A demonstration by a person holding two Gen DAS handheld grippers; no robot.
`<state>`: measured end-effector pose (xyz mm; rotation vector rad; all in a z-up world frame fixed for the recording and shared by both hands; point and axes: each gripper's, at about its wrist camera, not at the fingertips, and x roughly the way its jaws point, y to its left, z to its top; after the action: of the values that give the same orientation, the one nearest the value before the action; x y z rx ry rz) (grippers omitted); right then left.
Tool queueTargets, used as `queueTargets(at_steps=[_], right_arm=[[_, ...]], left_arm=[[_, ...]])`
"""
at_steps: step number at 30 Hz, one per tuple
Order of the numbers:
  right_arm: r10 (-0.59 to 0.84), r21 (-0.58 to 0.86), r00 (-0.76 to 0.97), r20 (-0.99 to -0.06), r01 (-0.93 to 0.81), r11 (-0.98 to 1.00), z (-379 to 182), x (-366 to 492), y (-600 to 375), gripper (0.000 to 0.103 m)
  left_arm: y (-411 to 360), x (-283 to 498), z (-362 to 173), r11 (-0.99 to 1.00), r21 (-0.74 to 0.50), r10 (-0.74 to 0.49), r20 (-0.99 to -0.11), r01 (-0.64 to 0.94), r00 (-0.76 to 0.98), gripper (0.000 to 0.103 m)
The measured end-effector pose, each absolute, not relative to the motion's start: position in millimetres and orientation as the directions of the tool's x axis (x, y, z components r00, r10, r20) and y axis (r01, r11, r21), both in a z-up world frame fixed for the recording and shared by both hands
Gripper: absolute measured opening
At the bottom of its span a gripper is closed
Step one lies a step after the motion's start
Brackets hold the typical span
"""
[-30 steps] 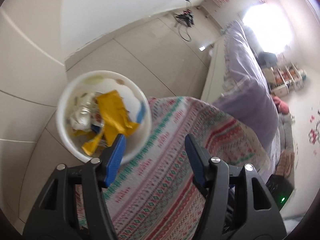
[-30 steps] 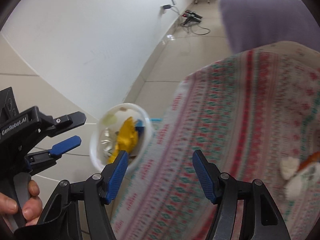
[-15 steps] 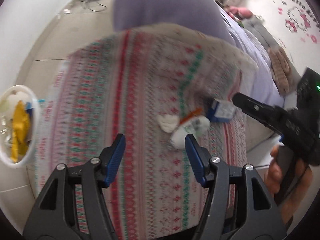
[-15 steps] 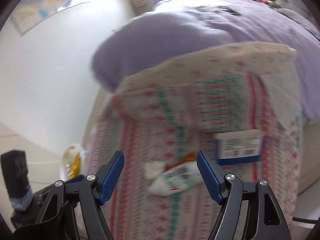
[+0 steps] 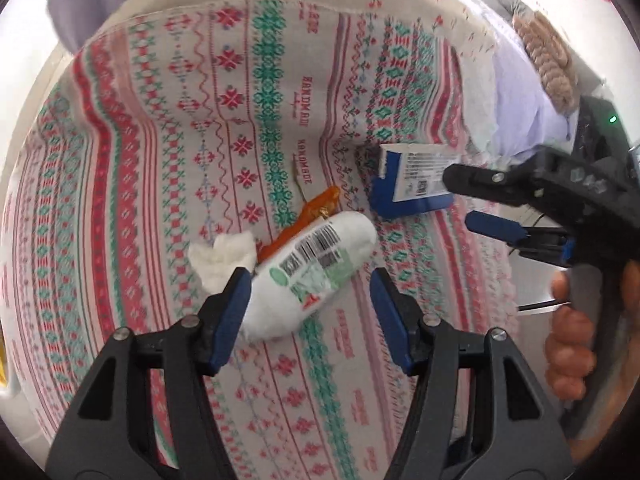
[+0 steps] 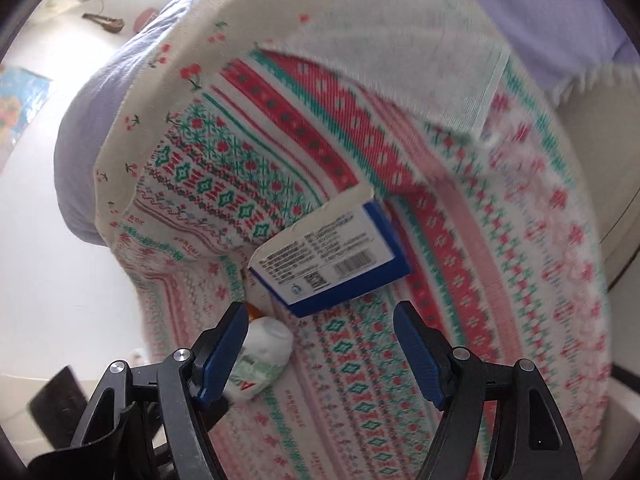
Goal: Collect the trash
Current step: 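Grasp the white bottle with the left tool while the right tool grasps the blue box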
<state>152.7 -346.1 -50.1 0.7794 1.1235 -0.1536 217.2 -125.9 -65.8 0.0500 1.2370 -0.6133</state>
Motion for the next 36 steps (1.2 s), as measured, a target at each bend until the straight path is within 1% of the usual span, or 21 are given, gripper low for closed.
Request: queueTargets(at_steps=[3,6,8,9,10,12,15,16,21,26,29,32,35,36], right_arm=[[0.299,0.523,0.459,-0.837,0.508,0.685,-59,155,-353,0.077],[0.301,0.526,0.456,-0.838,0.526,0.668,-67,159,-362,0.078],[0.307,0.530,0.451,-0.838,0.540,0.654,-75,163,-366,0.078],[0.319,0.540,0.450,-0.834,0.550,0.638,-82,166,-366,0.078],[0.329,0.549,0.451,-0.830,0.557,0.623,-86,168,-367,0.078],[0.354,0.573,0.455,-0.817,0.575,0.584,-95,170,-368,0.078],[0.372,0.599,0.470,-0.801,0.609,0.520,-106,169,-374,0.078],[0.372,0.602,0.473,-0.799,0.617,0.507,-109,169,-377,0.078],[0.390,0.674,0.550,-0.738,0.623,0.397,-116,160,-392,0.078],[0.367,0.693,0.589,-0.720,0.641,0.329,-125,168,-395,0.078],[0.347,0.713,0.625,-0.699,0.646,0.272,-134,165,-401,0.078],[0.322,0.717,0.642,-0.696,0.649,0.255,-134,163,-408,0.078],[0.318,0.722,0.650,-0.690,0.645,0.249,-136,161,-420,0.078],[0.318,0.720,0.647,-0.693,0.642,0.263,-134,158,-419,0.076]], left_arm=[[-134,220,-75,0.829,-0.268,-0.395,-0.902,0.490,0.174,0.063],[-140,221,-78,0.824,-0.229,-0.371,-0.909,0.518,0.189,0.063],[-146,221,-82,0.820,-0.225,-0.366,-0.913,0.526,0.181,0.062],[-148,220,-83,0.814,-0.229,-0.369,-0.914,0.534,0.169,0.058],[-152,218,-85,0.806,-0.229,-0.369,-0.915,0.546,0.161,0.050],[-159,213,-86,0.785,-0.220,-0.364,-0.920,0.579,0.144,0.038],[-168,205,-81,0.772,-0.234,-0.382,-0.914,0.592,0.137,0.027],[-173,201,-82,0.765,-0.245,-0.393,-0.910,0.595,0.131,0.025],[-183,185,-81,0.744,-0.275,-0.416,-0.904,0.609,0.101,0.025],[-196,172,-85,0.733,-0.280,-0.424,-0.901,0.620,0.093,0.025],[-188,173,-87,0.729,-0.296,-0.433,-0.898,0.617,0.080,0.025],[-166,174,-91,0.729,-0.350,-0.463,-0.885,0.588,0.048,0.025],[-161,175,-102,0.716,-0.401,-0.486,-0.874,0.571,-0.005,0.027],[-161,174,-105,0.717,-0.409,-0.488,-0.873,0.565,-0.013,0.029]])
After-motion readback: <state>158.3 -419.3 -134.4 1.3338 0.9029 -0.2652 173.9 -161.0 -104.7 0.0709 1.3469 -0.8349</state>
